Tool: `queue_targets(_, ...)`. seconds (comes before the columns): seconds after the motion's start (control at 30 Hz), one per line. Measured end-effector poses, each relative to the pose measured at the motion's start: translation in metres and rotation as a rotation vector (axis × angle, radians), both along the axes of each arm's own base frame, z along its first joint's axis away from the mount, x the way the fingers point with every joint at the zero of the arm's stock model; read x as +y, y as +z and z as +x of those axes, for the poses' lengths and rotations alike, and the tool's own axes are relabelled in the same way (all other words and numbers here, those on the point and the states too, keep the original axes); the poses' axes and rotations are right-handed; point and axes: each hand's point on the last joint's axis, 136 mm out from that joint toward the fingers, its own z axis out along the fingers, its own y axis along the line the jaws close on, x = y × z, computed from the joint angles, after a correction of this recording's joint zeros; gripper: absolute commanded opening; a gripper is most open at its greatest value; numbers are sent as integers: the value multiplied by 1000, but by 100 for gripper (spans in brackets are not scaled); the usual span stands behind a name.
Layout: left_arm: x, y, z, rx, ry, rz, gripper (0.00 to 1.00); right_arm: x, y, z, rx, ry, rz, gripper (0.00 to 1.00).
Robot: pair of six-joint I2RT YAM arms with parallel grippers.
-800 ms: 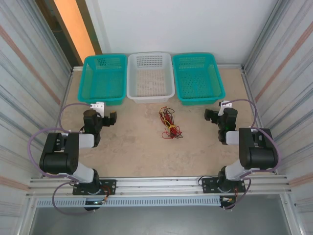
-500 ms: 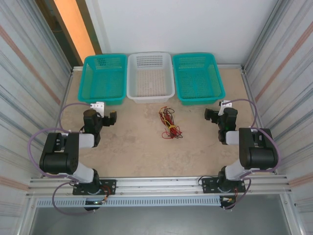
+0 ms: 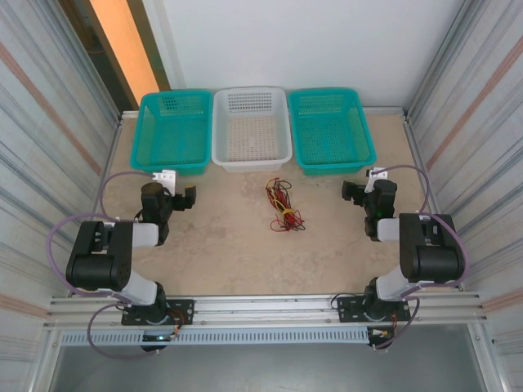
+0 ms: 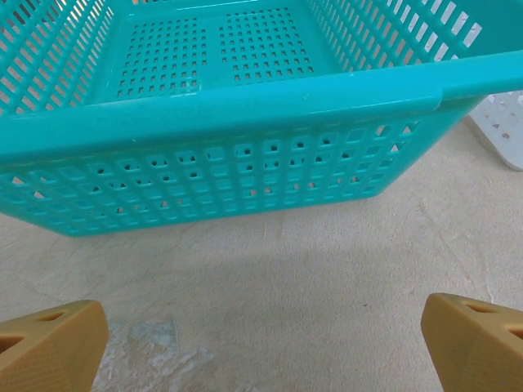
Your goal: Untangle the cables
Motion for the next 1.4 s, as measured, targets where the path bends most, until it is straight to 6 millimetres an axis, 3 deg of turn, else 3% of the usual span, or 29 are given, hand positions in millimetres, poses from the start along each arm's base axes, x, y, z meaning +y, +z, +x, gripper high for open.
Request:
queue_targets(0.4, 0, 0, 0, 0, 0, 0, 99, 0, 0, 0, 0, -1, 0, 99)
queue_targets(0.53, 5, 1, -1, 6, 28, -1, 99, -12, 8, -7, 21, -78, 13, 99)
queue_targets(0.6, 10, 6, -1, 30, 51, -1, 99, -26, 25, -9, 43, -153, 36, 99)
queue_targets(0.67, 16, 25, 4, 38, 92, 18, 99, -43, 56, -7, 27, -241, 56, 99)
queue_targets(0.73, 13, 57, 10, 22, 130, 35, 98, -53, 92, -10, -23, -312, 88, 99)
queue_targets(0.8, 2, 93, 10, -3, 162, 25, 95, -54, 108, -22, -47, -343, 134, 99)
queue_targets(0.9, -29, 129, -8, -25, 157, -42, 93, -58, 97, -49, 29, -447, 243, 99)
queue_targets(1.03, -92, 136, -51, 18, 34, -159, 94, -54, 65, -79, 190, -532, 338, 99)
queue_targets(1.13, -153, 121, -73, 96, -114, -215, 99, -24, 53, -95, 317, -504, 307, 99)
queue_targets(1.2, -200, 102, -81, 198, -220, -208, 99, -2, 59, -99, 360, -477, 268, 99)
queue_targets(1.3, -263, 75, -77, 329, -326, -211, 99, 30, 79, -96, 361, -405, 229, 100)
queue_targets(1.4, -297, 51, -71, 420, -363, -247, 99, 59, 88, -98, 344, -309, 204, 95)
